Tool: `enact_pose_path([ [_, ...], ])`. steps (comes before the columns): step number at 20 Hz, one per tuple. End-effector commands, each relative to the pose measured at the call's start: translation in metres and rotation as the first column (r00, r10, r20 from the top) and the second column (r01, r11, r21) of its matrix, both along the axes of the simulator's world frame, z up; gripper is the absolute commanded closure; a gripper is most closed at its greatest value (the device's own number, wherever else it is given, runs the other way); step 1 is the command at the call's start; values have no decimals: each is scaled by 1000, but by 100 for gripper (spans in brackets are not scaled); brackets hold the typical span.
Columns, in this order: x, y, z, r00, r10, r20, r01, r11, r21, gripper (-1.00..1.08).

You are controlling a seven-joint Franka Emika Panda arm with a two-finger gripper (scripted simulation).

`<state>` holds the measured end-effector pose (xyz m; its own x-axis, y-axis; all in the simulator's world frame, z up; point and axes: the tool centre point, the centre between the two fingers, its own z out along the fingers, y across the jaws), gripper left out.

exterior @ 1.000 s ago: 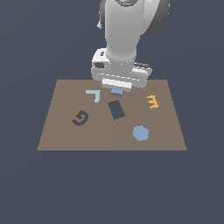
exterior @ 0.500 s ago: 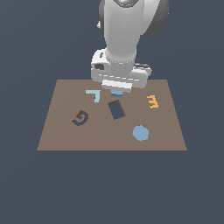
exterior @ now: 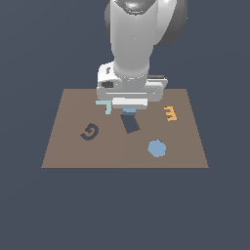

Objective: Insert a designated object into the corresponding slot on a board.

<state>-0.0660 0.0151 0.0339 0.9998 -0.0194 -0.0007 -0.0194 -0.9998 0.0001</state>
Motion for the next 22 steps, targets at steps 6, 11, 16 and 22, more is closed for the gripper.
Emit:
enact_pose_path([
  [6, 35, -3, 4, 981, 194, 1, -194, 981, 0, 108],
  [11, 52, -2, 6, 958, 285, 1, -285, 958, 0, 108],
  [16, 61, 0, 6, 941, 337, 1, -337, 941, 0, 108],
  [22, 63, 1, 6, 938, 345, 0, -345, 938, 1, 108],
])
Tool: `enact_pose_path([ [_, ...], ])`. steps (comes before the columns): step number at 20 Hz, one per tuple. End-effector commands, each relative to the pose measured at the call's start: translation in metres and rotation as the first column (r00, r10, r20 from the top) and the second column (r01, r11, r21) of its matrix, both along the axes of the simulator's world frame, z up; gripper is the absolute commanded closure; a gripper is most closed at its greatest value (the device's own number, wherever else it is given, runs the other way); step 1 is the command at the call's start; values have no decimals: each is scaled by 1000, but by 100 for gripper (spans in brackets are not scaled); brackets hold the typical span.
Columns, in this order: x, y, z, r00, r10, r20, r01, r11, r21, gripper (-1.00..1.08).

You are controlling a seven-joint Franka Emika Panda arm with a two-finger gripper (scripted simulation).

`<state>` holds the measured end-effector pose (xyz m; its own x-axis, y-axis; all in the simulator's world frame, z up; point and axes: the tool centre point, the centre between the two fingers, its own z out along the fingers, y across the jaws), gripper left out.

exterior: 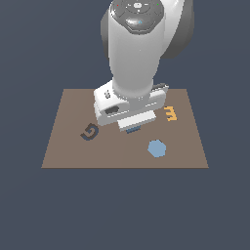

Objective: Insert a designated object into the corresponding slot on a board.

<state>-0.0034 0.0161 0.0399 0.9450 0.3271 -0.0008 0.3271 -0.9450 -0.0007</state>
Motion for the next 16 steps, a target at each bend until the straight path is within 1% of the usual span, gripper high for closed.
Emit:
enact_pose_path([
  [1, 0, 0, -1, 1000, 1, 0, -1, 1000, 0, 108],
  [6, 1, 0, -10, 1000, 5, 0, -5, 1000, -1, 108],
  [7, 1, 0, -10, 1000, 5, 0, -5, 1000, -1, -92],
  [16, 1, 0, -10, 1000, 5, 0, -5, 1000, -1, -92],
])
